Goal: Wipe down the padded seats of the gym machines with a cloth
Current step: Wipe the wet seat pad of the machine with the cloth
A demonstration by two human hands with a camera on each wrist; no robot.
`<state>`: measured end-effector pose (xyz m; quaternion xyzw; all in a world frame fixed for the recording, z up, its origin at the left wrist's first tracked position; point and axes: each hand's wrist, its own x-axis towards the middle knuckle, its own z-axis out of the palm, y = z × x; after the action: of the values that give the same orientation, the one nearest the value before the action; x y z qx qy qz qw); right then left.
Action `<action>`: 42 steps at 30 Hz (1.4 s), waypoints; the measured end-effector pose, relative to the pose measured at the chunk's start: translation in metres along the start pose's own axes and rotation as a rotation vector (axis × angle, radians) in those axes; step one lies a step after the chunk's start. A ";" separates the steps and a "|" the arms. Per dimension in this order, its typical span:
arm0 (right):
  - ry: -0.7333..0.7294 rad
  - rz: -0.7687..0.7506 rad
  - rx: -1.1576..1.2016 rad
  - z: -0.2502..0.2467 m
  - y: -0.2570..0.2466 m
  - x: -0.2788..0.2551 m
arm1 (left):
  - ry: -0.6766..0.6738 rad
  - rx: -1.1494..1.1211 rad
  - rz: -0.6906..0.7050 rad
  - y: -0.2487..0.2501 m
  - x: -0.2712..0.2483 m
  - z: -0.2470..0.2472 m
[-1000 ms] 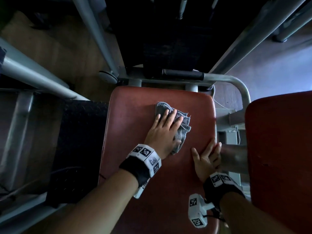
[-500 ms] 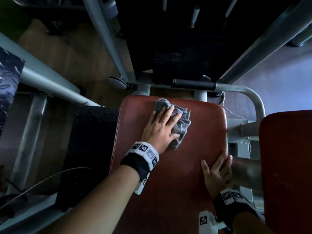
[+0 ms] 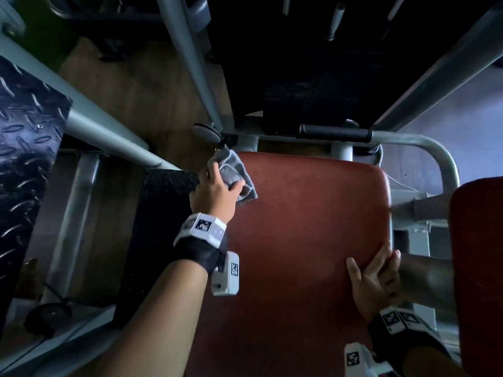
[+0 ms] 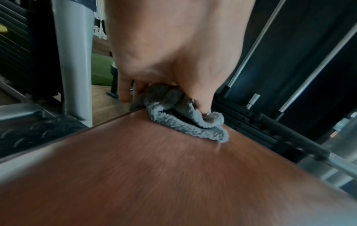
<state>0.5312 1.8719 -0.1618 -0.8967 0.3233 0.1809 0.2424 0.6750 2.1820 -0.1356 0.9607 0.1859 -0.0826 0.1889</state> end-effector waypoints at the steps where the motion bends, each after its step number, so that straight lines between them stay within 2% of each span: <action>1: -0.001 -0.005 0.001 0.002 0.002 0.001 | 0.009 0.032 -0.011 -0.004 -0.011 0.001; 7: 0.023 -0.019 -0.025 0.005 0.005 0.002 | 0.084 0.085 0.213 -0.012 -0.036 0.012; 11: 0.058 -0.031 -0.029 0.005 0.006 0.002 | 0.028 0.078 0.153 -0.005 -0.003 0.015; 14: 0.019 -0.018 -0.006 0.002 0.003 0.001 | -0.104 0.144 0.155 -0.012 0.035 0.014; 17: 0.006 -0.002 0.029 -0.004 -0.003 -0.001 | -0.127 -0.003 0.100 -0.007 0.049 0.003; 21: -0.014 0.001 0.030 -0.006 -0.005 -0.003 | -0.082 -0.213 0.082 -0.009 0.015 -0.001; 23: -0.008 0.004 0.038 -0.005 -0.005 -0.002 | -0.018 -0.243 0.011 -0.020 -0.005 0.002; 25: -0.026 0.011 0.051 -0.004 -0.005 -0.002 | -0.012 -0.213 -0.030 -0.028 -0.016 0.003; 30: -0.051 0.029 0.009 -0.003 -0.004 -0.001 | -0.053 -0.214 -0.011 -0.020 0.012 -0.002; 34: -0.046 0.031 0.015 -0.004 -0.005 -0.002 | -0.077 -0.381 0.093 -0.008 0.036 -0.001; 39: -0.051 0.024 0.000 -0.005 -0.006 -0.003 | 0.046 -0.185 0.229 -0.016 0.015 0.012; 42: -0.049 0.024 0.006 -0.006 -0.005 -0.003 | 0.051 -0.170 0.186 -0.017 0.014 0.013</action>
<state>0.5333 1.8732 -0.1541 -0.8872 0.3287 0.2047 0.2506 0.6799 2.1959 -0.1560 0.9561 0.1070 -0.0243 0.2717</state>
